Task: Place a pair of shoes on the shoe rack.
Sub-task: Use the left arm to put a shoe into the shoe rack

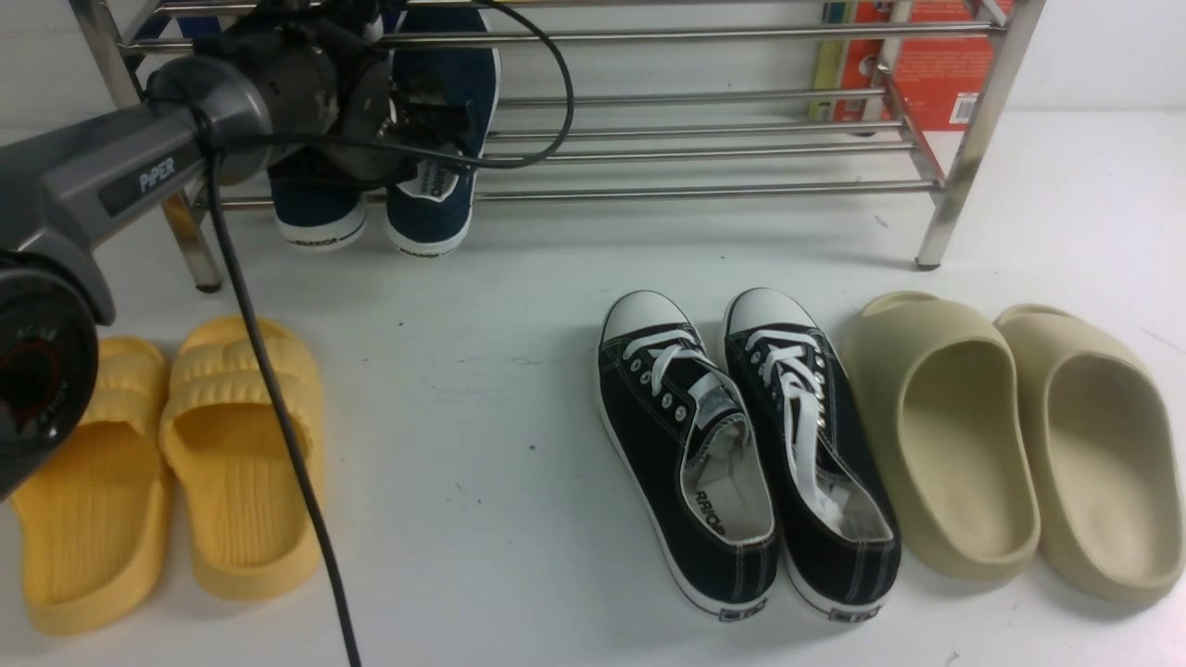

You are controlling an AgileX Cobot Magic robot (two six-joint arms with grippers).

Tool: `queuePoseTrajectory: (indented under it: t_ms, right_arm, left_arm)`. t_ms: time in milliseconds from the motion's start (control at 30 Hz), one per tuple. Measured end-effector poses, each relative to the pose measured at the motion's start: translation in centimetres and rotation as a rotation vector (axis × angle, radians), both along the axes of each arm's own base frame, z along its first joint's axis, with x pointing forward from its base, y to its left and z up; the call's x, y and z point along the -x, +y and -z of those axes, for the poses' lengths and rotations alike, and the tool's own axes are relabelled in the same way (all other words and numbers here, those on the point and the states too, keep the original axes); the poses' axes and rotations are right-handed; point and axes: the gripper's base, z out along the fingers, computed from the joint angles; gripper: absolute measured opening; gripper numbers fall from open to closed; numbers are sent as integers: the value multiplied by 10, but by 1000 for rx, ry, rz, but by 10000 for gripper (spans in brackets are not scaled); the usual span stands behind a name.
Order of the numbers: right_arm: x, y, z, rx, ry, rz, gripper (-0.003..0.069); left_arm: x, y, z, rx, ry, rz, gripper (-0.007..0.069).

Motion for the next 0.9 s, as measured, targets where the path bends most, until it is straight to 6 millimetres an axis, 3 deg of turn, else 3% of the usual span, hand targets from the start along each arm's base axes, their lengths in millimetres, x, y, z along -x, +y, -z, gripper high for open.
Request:
queuePoseTrajectory:
  t_ms: [433, 900]
  right_arm:
    - [0, 0, 0, -1, 0, 0, 239]
    - [0, 0, 0, -1, 0, 0, 239]
  left_arm:
    - [-1, 0, -2, 24, -22, -15, 56]
    - [10, 0, -42, 84, -98, -23, 246]
